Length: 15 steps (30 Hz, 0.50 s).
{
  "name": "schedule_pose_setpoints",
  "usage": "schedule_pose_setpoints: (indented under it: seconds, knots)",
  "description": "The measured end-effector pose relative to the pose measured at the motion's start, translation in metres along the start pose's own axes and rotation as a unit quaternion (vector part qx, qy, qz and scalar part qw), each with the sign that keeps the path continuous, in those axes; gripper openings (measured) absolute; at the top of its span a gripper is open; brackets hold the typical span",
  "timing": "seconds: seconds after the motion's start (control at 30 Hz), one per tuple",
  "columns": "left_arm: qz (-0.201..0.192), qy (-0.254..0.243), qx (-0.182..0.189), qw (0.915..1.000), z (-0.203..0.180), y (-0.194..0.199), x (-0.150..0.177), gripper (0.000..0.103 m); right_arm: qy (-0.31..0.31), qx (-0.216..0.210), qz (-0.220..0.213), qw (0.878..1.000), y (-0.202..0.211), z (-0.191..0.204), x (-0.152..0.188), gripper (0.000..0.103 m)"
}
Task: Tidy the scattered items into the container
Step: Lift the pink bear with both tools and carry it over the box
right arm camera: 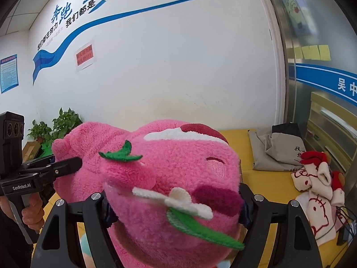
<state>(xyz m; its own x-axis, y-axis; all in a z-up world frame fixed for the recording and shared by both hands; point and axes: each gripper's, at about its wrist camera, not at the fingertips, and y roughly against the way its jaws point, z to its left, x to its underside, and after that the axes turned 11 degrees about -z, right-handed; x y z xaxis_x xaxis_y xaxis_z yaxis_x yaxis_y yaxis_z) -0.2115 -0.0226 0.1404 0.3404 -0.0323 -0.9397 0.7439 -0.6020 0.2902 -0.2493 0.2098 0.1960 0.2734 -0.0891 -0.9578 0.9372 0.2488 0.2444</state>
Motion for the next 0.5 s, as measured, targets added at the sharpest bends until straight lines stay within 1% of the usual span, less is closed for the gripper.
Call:
schedule_pose_setpoints:
  seconds: [0.13, 0.27, 0.37, 0.5]
  knots:
    - [0.009, -0.002, -0.001, 1.0, 0.02, -0.046, -0.012, 0.06, -0.011, 0.0, 0.013, 1.0, -0.05, -0.019, -0.012, 0.084]
    - [0.034, 0.017, 0.0, 0.9993, 0.046, -0.097, -0.007, 0.06, -0.023, 0.001, 0.036, 0.999, -0.103, -0.039, -0.007, 0.084]
    - [0.055, 0.029, -0.007, 0.9981, 0.066, -0.135, 0.009, 0.06, -0.033, 0.007, 0.056, 0.998, -0.142, -0.054, 0.009, 0.084]
    - [0.091, 0.062, -0.014, 0.9938, 0.094, -0.182, 0.048, 0.06, -0.062, 0.01, 0.102, 0.993, -0.193, -0.077, 0.048, 0.084]
